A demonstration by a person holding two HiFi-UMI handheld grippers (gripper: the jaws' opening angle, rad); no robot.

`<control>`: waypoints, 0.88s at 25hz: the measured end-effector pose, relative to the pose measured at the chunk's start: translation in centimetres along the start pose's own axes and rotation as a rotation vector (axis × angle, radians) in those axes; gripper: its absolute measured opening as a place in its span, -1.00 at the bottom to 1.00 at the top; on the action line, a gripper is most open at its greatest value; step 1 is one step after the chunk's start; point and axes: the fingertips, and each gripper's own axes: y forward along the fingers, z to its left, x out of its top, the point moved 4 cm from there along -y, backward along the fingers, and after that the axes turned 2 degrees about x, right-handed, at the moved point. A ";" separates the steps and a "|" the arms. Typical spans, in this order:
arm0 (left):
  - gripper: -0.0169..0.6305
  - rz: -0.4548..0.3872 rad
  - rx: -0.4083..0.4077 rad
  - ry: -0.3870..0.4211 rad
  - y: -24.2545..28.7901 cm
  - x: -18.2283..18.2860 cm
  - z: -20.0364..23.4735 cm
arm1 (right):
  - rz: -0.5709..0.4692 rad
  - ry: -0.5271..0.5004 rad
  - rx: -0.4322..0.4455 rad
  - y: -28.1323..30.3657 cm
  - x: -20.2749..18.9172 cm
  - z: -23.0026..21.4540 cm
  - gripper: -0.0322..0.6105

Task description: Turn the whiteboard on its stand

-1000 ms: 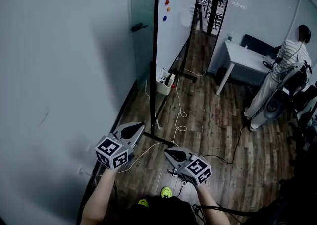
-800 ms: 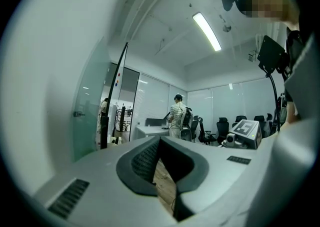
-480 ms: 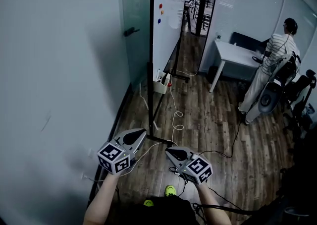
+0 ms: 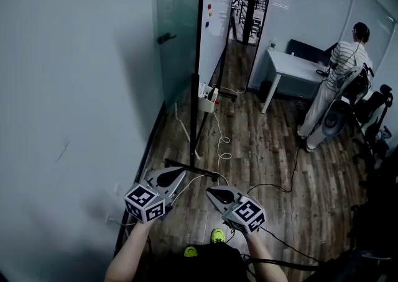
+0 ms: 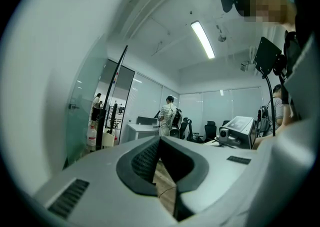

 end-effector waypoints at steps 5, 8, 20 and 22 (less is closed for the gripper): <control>-0.91 0.004 0.012 -0.026 -0.9 -1.1 -0.1 | -0.016 0.013 0.009 -0.2 0.3 1.4 -0.92; -0.91 -0.008 0.028 -0.051 -0.9 -1.3 -0.1 | -0.021 0.022 0.016 -0.1 0.4 1.3 -0.92; -0.91 -0.009 0.014 -0.069 -0.4 -2.2 -2.0 | -0.008 -0.008 0.034 -0.2 0.8 0.7 -0.93; -0.91 -0.006 0.015 -0.066 -0.5 -2.2 -2.0 | -0.016 -0.002 0.043 0.0 1.0 0.9 -0.93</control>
